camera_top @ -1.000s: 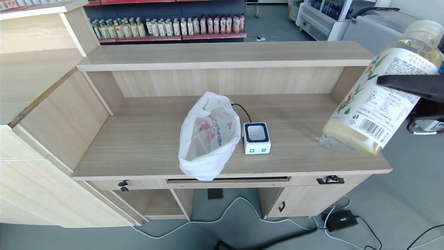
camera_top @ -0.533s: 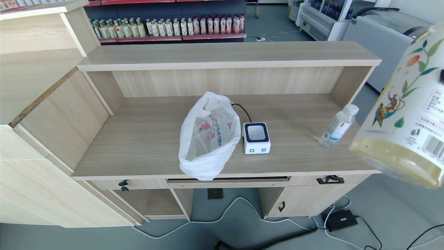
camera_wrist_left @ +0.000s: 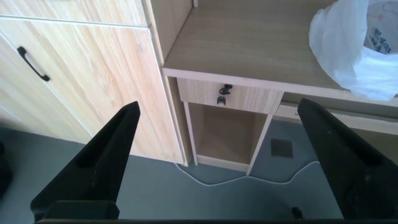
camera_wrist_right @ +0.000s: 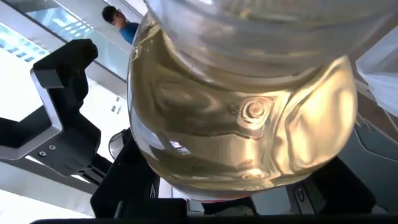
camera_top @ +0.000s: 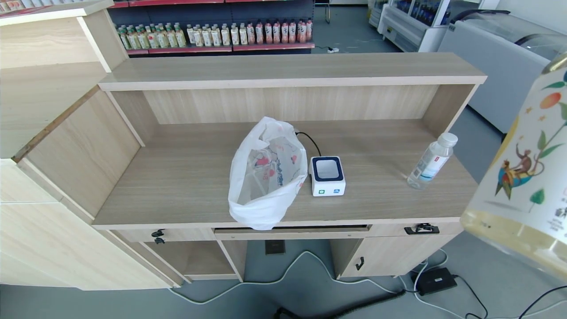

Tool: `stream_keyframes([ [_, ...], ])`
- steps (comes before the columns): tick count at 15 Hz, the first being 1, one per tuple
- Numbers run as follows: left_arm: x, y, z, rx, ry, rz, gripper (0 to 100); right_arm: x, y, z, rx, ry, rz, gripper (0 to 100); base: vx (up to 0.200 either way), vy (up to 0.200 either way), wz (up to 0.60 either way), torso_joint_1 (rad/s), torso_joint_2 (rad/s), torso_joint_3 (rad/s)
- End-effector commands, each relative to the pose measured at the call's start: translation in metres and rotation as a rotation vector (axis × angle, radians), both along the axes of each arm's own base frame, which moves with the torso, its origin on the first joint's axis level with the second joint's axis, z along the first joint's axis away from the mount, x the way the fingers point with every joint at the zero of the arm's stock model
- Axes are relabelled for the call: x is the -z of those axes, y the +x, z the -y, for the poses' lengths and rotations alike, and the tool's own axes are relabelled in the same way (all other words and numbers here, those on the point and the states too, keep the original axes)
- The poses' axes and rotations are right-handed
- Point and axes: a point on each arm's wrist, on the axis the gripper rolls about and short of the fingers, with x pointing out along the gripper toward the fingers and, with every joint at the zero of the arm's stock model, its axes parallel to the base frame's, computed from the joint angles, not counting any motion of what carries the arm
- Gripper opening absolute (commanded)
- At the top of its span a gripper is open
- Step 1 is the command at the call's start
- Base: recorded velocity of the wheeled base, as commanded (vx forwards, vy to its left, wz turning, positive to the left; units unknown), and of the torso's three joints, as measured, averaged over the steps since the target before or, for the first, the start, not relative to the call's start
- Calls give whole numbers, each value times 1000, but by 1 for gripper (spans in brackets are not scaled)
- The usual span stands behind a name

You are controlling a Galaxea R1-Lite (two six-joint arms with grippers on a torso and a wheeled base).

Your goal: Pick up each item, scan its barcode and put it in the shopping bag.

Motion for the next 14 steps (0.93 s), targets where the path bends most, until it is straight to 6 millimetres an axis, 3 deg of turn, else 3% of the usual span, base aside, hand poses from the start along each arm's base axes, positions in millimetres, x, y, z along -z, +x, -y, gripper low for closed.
stream_keyframes([
  [1, 0, 0, 0, 0, -1, 1, 100, 3, 0, 1, 8, -2, -9, 0, 0, 0, 0, 0, 0, 0],
  [7, 0, 0, 0, 0, -1, 1, 100, 9, -1, 7, 45, -3, -17, 0, 0, 0, 0, 0, 0, 0],
  [9, 0, 0, 0, 0, -1, 1, 100, 14, 10, 12, 95, -16, 18, 0, 0, 0, 0, 0, 0, 0],
  [11, 0, 0, 0, -2, -1, 1, 100, 37, 51, 43, 347, -92, 155, 0, 0, 0, 0, 0, 0, 0],
  [14, 0, 0, 0, 0, -1, 1, 100, 70, 91, 79, 824, -307, 287, 0, 0, 0, 0, 0, 0, 0],
])
